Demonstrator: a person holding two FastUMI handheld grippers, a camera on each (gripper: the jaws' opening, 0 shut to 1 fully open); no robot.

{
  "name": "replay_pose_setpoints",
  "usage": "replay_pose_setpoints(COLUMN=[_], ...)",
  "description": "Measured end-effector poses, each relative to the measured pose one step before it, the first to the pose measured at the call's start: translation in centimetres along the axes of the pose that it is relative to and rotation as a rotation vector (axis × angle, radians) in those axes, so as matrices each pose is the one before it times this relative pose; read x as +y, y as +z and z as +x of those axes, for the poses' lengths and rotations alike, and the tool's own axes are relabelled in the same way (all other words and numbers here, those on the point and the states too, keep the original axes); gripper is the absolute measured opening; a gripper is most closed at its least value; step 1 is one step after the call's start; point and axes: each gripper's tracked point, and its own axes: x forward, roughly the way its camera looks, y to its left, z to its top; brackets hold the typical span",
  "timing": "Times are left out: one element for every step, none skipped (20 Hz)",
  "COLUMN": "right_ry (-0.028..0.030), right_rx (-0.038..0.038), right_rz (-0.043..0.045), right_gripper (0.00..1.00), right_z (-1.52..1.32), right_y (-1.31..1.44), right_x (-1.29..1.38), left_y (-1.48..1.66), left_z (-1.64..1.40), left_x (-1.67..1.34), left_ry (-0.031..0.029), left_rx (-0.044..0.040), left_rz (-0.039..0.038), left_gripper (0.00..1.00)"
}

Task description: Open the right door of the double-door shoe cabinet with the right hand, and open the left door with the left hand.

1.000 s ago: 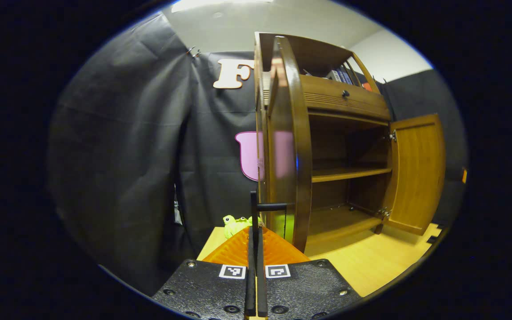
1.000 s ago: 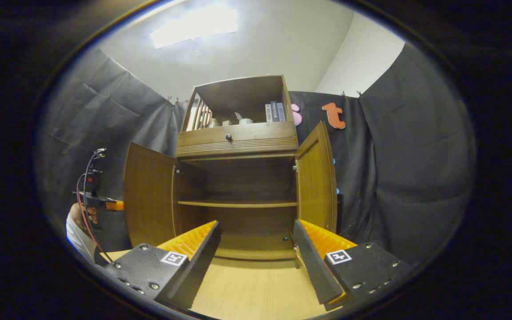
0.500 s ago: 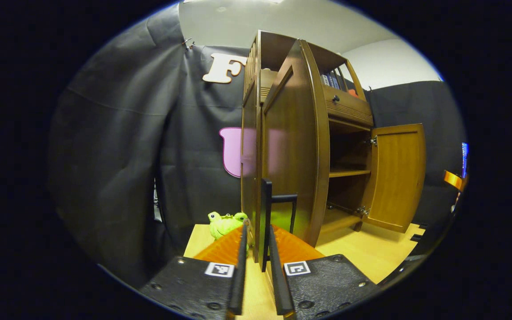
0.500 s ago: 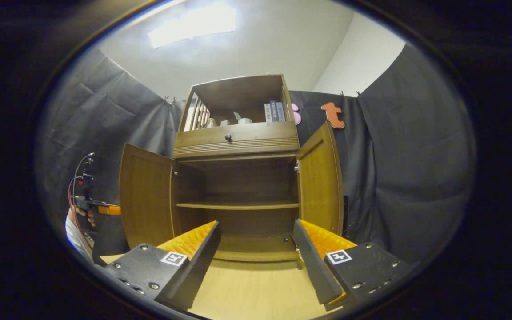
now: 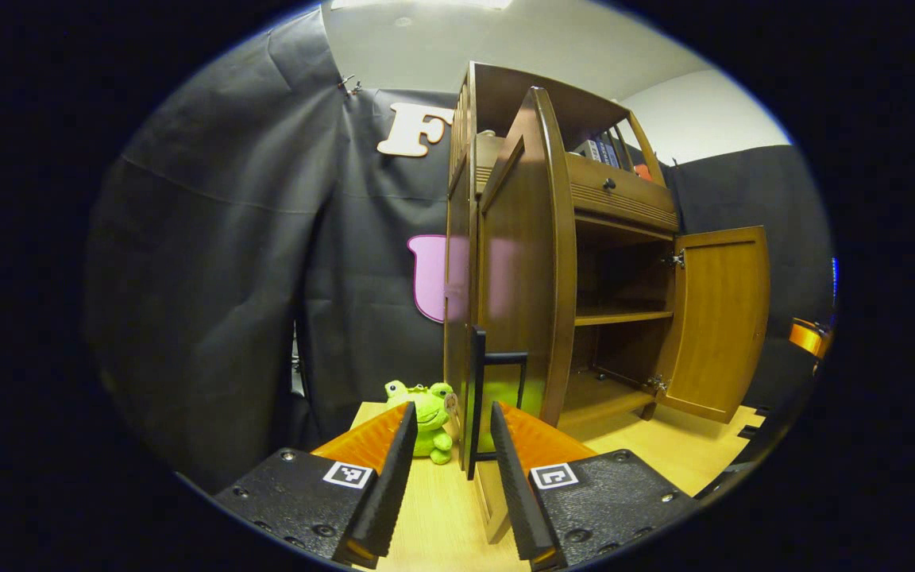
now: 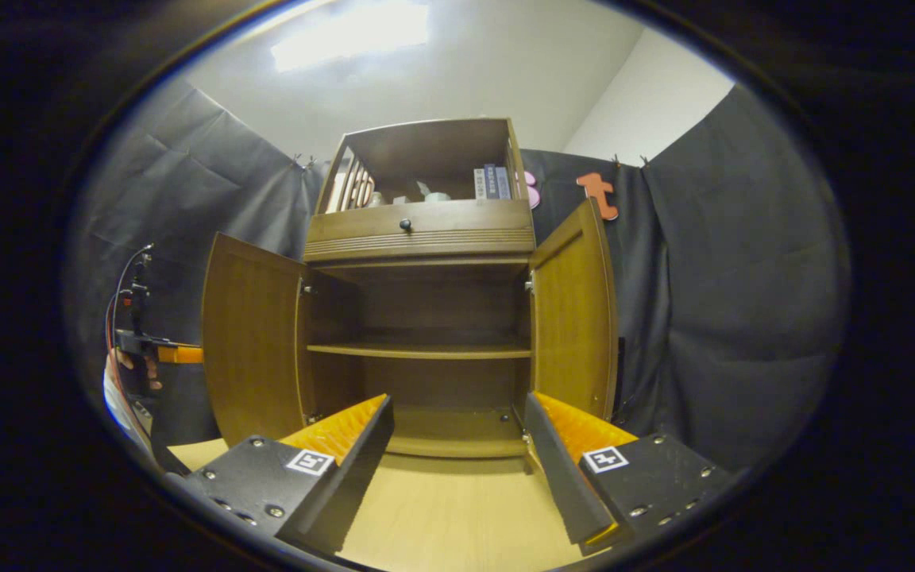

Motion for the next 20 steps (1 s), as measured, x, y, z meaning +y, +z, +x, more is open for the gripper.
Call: replay_pose_setpoints(right_ry=[0.00453, -0.00285, -0.00428, -0.00462, 0.00117, 0.00731, 0.00826, 0.00761, 0.00591, 0.00371, 0.00321, -0.00385, -0.00688, -0.00771, 0.00036, 0.00667, 0.00469, 0.00691, 0.00974, 0.01424], right_rx=[0.00617, 0.00007, -0.00113, -0.00492, -0.00229, 0.00158, 0.00094, -0.00018, 0.00041, -0.00226, -0.00398, -0.00375, -0.00125, -0.00079, -0.00376, -0.00596, -0.0064, -0.0057, 0.0016, 0.00846], right_rz=[0.0011, -0.00751, -0.00966, -0.00668, -0.00118, 0.0044, 0.0072, 0.00695, 0.00627, 0.0063, 0.0052, -0.00441, -0.01302, -0.00866, -0.00528, -0.00002, 0.00622, 0.00848, 0.00533, -0.00135], right_gripper=[0.97, 0.97, 0.97, 0.98, 0.98, 0.98, 0.98, 0.98, 0.98, 0.98, 0.98, 0.98, 0.97, 0.96, 0.96, 0.98, 0.97, 0.97, 0.97, 0.98], right_z=[0.255, 0.213, 0.045, 0.128, 0.061, 0.002, -0.108, -0.177, -0.236, -0.179, -0.236, -0.116, -0.149, 0.014, -0.056, 0.028, -0.143, 0.059, 0.113, 0.036], right_y=[-0.076, 0.183, 0.11, 0.24, 0.16, 0.044, -0.069, -0.015, -0.209, -0.014, 0.118, 0.108, 0.018, 0.087, 0.211, 0.345, 0.272, 0.343, 0.054, -0.12], right_x=[-0.048, -0.277, -0.354, -0.219, -0.093, 0.057, 0.094, 0.036, -0.031, 0.061, -0.015, -0.061, -0.111, -0.137, 0.153, 0.214, 0.207, 0.194, 0.295, 0.413], left_y=[0.073, 0.223, 0.365, 0.308, 0.516, 0.463, 0.688, 0.448, 0.604, 0.556, 0.507, 0.473, 0.367, -0.07, 0.029, 0.052, 0.098, 0.106, 0.059, 0.051], left_z=[-0.173, -0.431, -0.249, -0.344, -0.467, -0.519, -0.523, -0.635, -0.498, -0.554, -0.327, -0.461, -0.329, -0.459, -0.323, -0.263, -0.199, -0.29, -0.249, -0.147], left_x=[-0.032, -0.07, -0.059, -0.04, 0.215, 0.455, 0.442, 0.432, 0.504, 0.221, 0.19, -0.06, -0.21, -0.217, -0.238, -0.31, -0.3, -0.257, -0.388, -0.52], left_ry=[0.01887, 0.01839, 0.0191, 0.02007, 0.02874, 0.0384, 0.03781, 0.04391, 0.0421, 0.03505, 0.0292, 0.01787, 0.0113, 0.00829, 0.00694, 0.0043, 0.0046, 0.00443, 0.0021, -0.00104], left_rx=[0.00272, -0.00275, -0.00597, -0.00621, -0.00916, -0.01496, -0.01481, -0.013, -0.01625, -0.01067, -0.00663, -0.00644, -0.00274, 0.00764, 0.00435, 0.00532, 0.00295, 0.00396, 0.00188, 0.00065], left_rz=[0.00508, 0.011, 0.00812, 0.01067, 0.00879, 0.00107, -0.00677, -0.00182, -0.0072, -0.01377, -0.01618, -0.0152, -0.00941, -0.0007, 0.00391, 0.00389, -0.00245, -0.00467, -0.00722, -0.00071], left_gripper=[0.61, 0.58, 0.61, 0.61, 0.64, 0.7, 0.76, 0.82, 0.85, 0.88, 0.89, 0.9, 0.91, 0.92, 0.96, 0.92, 0.92, 0.92, 0.92, 0.92])
